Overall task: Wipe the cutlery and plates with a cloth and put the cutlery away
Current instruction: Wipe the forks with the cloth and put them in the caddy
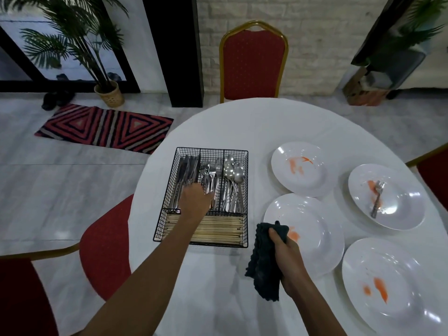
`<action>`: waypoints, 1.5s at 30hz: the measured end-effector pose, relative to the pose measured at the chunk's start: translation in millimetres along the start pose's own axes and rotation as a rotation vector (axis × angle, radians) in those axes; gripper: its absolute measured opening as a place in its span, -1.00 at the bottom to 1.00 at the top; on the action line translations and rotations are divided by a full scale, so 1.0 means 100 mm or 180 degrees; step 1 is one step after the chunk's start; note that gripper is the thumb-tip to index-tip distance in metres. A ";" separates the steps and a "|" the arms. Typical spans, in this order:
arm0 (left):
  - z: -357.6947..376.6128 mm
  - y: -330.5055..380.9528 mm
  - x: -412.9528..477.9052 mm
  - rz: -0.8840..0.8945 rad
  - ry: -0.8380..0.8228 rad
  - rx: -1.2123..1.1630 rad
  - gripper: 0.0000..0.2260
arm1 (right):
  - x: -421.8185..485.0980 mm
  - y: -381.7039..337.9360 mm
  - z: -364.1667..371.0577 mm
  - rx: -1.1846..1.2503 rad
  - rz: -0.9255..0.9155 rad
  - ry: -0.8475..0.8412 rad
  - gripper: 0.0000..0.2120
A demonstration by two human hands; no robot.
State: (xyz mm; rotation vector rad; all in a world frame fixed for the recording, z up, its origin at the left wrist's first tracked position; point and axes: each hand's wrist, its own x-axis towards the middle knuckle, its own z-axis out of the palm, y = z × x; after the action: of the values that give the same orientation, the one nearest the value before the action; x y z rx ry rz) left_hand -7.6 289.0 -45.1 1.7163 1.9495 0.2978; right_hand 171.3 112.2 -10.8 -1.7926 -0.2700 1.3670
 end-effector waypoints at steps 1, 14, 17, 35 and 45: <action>0.00 0.00 -0.02 0.0021 0.0042 0.0054 -0.70 | 0.00 0.00 -0.03 0.0049 0.0006 0.0026 -0.82; 0.62 1.43 -0.97 0.1121 -0.0713 -0.0477 -0.81 | 0.14 -0.29 -0.80 0.0587 -0.0187 0.0435 -0.64; 0.92 1.80 -1.19 0.1264 -0.0991 -0.0487 -0.81 | 0.18 -0.36 -1.28 0.0788 -0.0113 0.0359 -0.66; 2.67 3.69 -1.34 0.1001 -0.1209 0.0578 -0.60 | 0.32 -0.13 -3.41 0.1429 0.0233 0.0393 -0.71; 2.26 3.68 -1.67 0.0278 -0.2167 -0.1103 -0.85 | 0.35 0.07 -3.77 0.2698 0.0343 0.0626 -0.55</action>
State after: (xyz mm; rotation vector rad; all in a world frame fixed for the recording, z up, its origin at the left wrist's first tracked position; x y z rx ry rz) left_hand 433.6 151.7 -15.9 1.4257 1.2496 0.0567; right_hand 511.5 -54.3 -21.9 -1.2061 0.4618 1.1152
